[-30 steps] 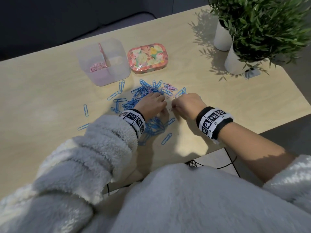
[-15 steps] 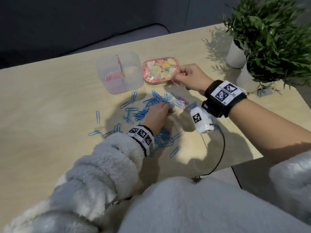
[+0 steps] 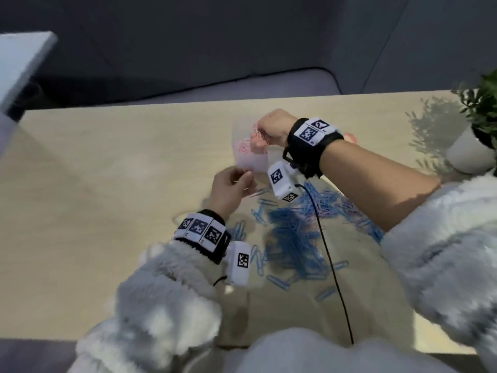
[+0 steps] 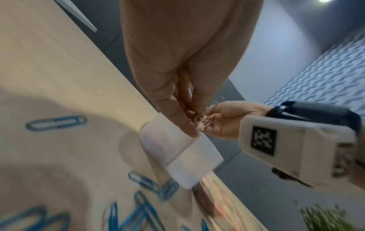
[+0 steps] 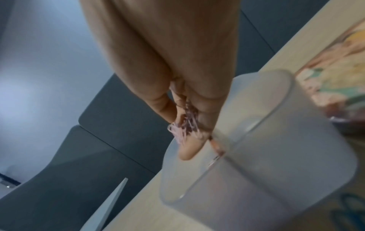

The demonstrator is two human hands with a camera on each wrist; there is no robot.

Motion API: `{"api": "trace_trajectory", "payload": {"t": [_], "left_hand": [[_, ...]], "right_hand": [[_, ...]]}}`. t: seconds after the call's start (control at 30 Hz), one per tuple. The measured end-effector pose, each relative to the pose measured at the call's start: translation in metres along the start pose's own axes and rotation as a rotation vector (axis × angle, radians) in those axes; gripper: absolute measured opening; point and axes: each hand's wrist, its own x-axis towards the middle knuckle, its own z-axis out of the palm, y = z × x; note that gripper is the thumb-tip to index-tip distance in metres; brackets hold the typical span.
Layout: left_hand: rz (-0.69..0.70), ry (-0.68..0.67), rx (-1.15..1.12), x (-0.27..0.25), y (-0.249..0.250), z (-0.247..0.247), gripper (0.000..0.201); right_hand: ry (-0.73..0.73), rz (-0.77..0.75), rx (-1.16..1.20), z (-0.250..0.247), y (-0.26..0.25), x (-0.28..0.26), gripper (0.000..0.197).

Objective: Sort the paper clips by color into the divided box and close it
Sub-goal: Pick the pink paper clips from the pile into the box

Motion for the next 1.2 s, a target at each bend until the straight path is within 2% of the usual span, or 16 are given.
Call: {"api": "trace_trajectory", "payload": {"t": [0.13,0.23,0.3,0.37,0.43,0.53,0.67,0.7,0.77,0.8,0.87,0.93,1.0,1.07,1.13,1.2], "left_hand": [[-0.008,0.018,-0.008,0.022,0.022,-0.017,0.018],[-0.033,0.000,0.050,0.038,0.038,-0.015,0.028],[-0.046,0.018,0.111,0.056,0.046,-0.012,0.028],[-0.002,0.084,0.290,0.076,0.051,-0.008,0.027],[0.096,0.103,0.623,0.090,0.058,-0.002,0.020],[0.208,0.048,1.009,0.096,0.065,0.009,0.017],[0.308,0.018,1.177,0.091,0.065,0.017,0.024],[0.366,0.029,1.189,0.085,0.065,0.019,0.025],[0.603,0.040,1.190,0.065,0.058,0.033,0.025],[0.727,-0.006,1.199,0.050,0.052,0.043,0.023],[0.839,-0.230,1.251,0.020,0.032,0.065,0.020],[0.830,-0.435,1.291,0.003,0.005,0.088,0.023],[0.744,-0.568,1.308,-0.005,-0.015,0.108,0.037],[0.665,-0.633,1.379,-0.009,-0.027,0.123,0.035],[0.703,-0.634,1.398,-0.011,-0.036,0.135,0.026],[0.749,-0.618,1.400,-0.010,-0.042,0.142,0.023]], "right_hand": [[0.001,0.100,0.120,0.010,-0.007,-0.002,0.015],[-0.081,0.093,0.195,0.003,-0.006,-0.015,0.030],[-0.127,0.076,0.298,-0.011,-0.004,-0.024,0.031],[-0.117,0.030,0.365,-0.028,-0.001,-0.042,0.027],[-0.042,-0.034,0.422,-0.048,0.008,-0.061,0.032],[0.047,-0.086,0.431,-0.077,0.033,-0.084,0.022],[0.262,-0.124,0.289,-0.111,0.080,-0.111,0.020],[0.321,-0.128,0.189,-0.119,0.098,-0.116,0.019],[0.410,-0.098,-0.026,-0.134,0.142,-0.123,0.021],[0.443,-0.078,-0.120,-0.140,0.164,-0.123,0.026],[0.461,-0.034,-0.304,-0.144,0.198,-0.126,0.027],[0.477,0.010,-0.452,-0.142,0.214,-0.133,0.018],[0.528,0.000,-0.530,-0.136,0.221,-0.136,0.014],[0.597,-0.026,-0.569,-0.131,0.222,-0.134,0.011],[0.624,-0.078,-0.625,-0.127,0.220,-0.127,0.014],[0.564,-0.109,-0.717,-0.124,0.216,-0.118,0.023]]}}
